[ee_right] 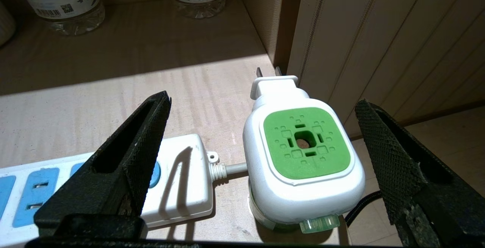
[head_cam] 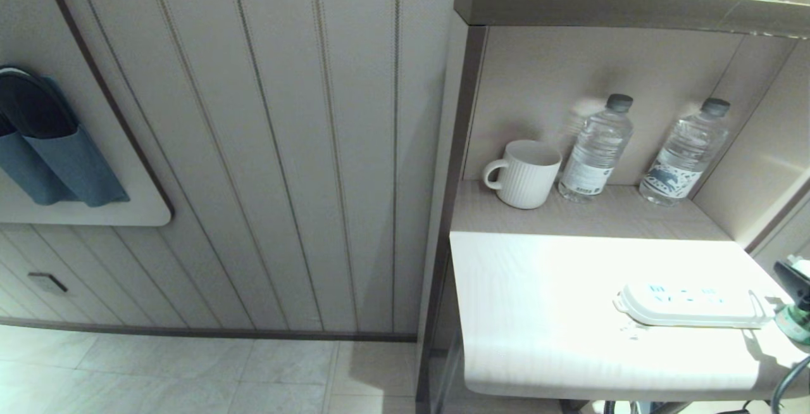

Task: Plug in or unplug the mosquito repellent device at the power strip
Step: Pick up the mosquito repellent liquid

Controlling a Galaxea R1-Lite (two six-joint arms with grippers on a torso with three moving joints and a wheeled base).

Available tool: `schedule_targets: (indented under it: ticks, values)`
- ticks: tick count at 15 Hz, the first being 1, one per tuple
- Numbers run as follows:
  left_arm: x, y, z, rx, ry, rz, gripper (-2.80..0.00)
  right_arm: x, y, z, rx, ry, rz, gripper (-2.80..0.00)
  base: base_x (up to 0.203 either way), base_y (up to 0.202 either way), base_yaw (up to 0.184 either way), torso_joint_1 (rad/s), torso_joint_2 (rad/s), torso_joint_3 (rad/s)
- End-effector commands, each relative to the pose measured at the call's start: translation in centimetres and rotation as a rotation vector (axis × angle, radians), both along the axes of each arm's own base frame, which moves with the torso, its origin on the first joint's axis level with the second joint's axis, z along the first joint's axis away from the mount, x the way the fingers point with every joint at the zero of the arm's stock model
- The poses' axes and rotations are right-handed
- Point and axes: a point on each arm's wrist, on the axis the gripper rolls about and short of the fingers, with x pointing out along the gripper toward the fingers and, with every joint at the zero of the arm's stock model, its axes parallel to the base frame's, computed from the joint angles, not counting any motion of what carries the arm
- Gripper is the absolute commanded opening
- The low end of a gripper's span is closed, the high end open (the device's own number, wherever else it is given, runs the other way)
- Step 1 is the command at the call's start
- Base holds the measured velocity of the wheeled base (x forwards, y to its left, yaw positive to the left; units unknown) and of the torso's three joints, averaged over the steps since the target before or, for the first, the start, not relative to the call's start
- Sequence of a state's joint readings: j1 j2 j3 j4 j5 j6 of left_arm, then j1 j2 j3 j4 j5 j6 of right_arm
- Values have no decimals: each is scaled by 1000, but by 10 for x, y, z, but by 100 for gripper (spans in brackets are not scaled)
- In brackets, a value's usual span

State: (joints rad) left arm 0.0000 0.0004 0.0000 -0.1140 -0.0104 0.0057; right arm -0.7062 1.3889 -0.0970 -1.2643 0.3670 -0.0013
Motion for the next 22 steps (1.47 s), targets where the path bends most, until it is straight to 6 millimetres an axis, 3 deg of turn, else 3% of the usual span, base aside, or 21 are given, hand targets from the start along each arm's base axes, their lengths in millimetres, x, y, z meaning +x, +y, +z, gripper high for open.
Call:
schedule_targets:
  ticks: [1,22]
  values:
    - [0,0,0,0,-1,0,-280,0,-1,-1,-1,2,4,0,0,0,0,0,0,0]
    - [0,0,0,0,-1,0,-280,0,-1,-15,-21,14,40,0,0,0,0,0,0,0]
